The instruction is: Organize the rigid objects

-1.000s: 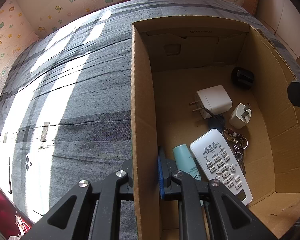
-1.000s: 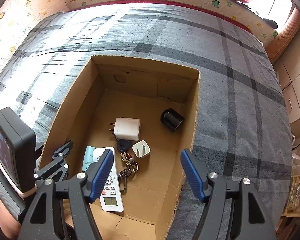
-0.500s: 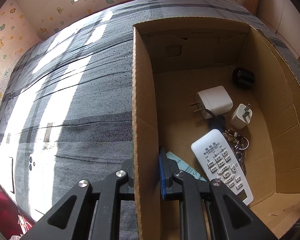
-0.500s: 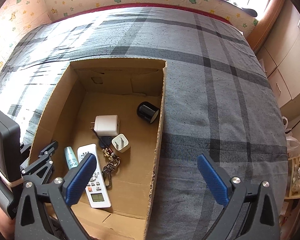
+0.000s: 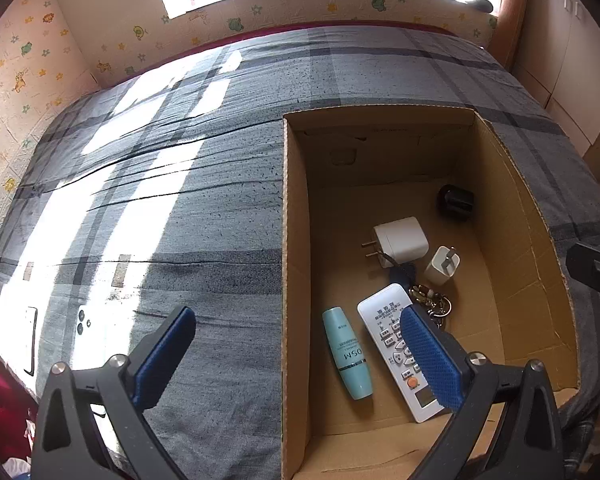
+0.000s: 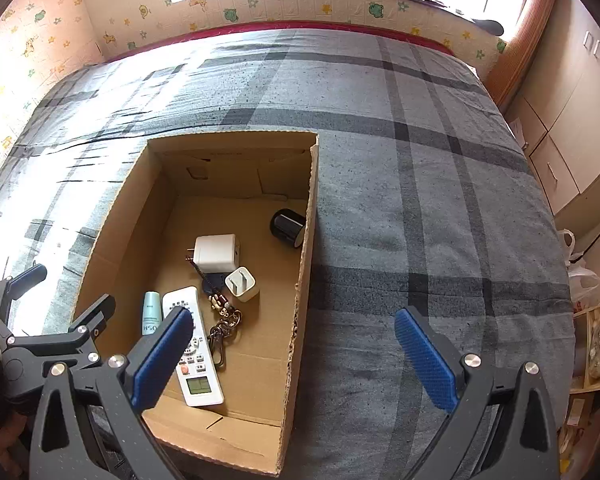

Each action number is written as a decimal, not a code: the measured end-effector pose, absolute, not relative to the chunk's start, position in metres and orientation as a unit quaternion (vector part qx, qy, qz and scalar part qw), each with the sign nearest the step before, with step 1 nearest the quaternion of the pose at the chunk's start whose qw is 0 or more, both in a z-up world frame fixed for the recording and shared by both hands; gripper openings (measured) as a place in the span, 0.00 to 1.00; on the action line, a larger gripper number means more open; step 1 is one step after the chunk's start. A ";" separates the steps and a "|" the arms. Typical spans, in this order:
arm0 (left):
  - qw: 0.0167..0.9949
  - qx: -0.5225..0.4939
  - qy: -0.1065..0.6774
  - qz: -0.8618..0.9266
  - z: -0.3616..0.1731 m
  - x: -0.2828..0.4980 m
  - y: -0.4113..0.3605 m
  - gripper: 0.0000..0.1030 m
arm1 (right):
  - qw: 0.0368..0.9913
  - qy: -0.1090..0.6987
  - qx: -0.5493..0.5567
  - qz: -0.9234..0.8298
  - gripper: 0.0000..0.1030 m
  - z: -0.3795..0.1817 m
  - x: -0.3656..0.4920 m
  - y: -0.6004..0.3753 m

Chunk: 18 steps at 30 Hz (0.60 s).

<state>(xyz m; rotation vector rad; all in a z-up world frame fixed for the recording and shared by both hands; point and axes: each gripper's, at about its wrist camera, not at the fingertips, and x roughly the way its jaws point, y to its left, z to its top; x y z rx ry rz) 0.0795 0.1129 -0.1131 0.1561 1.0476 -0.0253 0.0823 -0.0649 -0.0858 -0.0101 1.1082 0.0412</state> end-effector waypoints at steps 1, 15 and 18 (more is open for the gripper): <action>0.866 0.074 0.495 -0.015 -0.108 0.076 0.111 1.00 | 0.853 0.522 -0.004 0.020 1.00 -0.082 0.080 -0.065; 0.893 0.091 0.439 -0.028 -0.045 0.024 0.083 1.00 | 0.878 0.478 -0.004 0.023 1.00 -0.027 0.038 -0.072; 0.896 0.091 0.433 -0.023 -0.035 0.015 0.082 1.00 | 0.884 0.468 -0.004 0.023 1.00 -0.017 0.027 -0.074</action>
